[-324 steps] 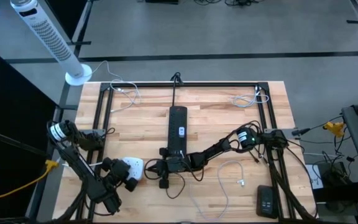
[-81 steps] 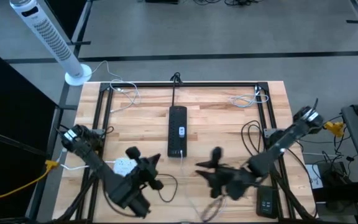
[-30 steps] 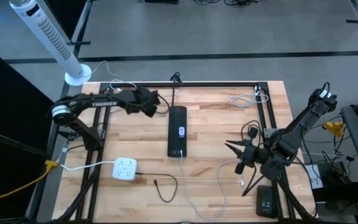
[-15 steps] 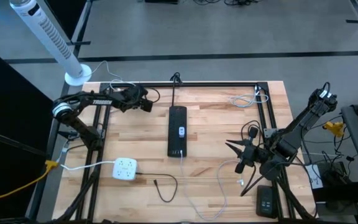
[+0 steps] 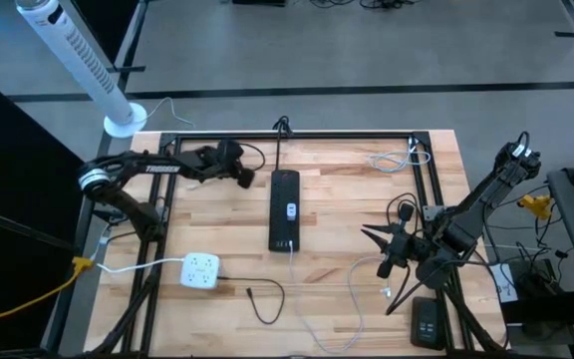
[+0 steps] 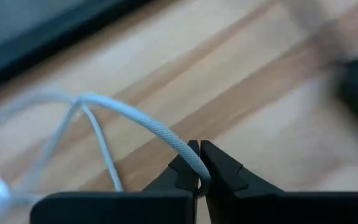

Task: Insert USB
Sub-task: Insert the white charger cable into the white charger adapter

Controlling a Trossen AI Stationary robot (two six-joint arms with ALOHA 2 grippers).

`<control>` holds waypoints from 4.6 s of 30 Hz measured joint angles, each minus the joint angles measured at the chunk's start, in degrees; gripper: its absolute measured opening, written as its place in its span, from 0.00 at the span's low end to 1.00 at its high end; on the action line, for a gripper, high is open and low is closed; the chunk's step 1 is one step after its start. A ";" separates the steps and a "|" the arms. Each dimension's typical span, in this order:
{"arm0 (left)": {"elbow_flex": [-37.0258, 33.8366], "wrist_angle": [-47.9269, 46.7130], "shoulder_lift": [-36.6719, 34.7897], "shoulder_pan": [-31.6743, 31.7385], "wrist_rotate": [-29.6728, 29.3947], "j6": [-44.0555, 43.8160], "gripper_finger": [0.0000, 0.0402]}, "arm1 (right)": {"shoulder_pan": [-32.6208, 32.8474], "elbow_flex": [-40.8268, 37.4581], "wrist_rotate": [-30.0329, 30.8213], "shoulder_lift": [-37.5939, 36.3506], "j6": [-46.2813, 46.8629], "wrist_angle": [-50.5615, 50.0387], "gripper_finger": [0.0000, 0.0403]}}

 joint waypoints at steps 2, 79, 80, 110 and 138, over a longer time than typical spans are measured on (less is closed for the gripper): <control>2.52 -0.05 -1.55 -4.73 0.17 2.07 0.00 | 0.00 0.00 0.01 0.00 -0.01 -0.09 0.08; 28.09 1.56 -2.46 -53.37 -18.10 13.63 0.00 | -37.77 2.86 -59.27 35.95 -25.58 53.56 0.25; 28.09 1.52 -2.46 -53.35 -18.10 13.63 0.00 | -37.77 2.86 -59.24 35.95 -25.58 53.79 0.23; 28.09 -21.32 -3.16 -31.14 -21.31 2.18 0.15 | -38.14 2.84 -68.53 35.95 -18.87 55.63 0.00; 21.77 -26.19 -3.33 -37.40 -11.91 5.10 0.06 | -37.36 1.95 -57.38 13.14 -14.95 22.73 0.00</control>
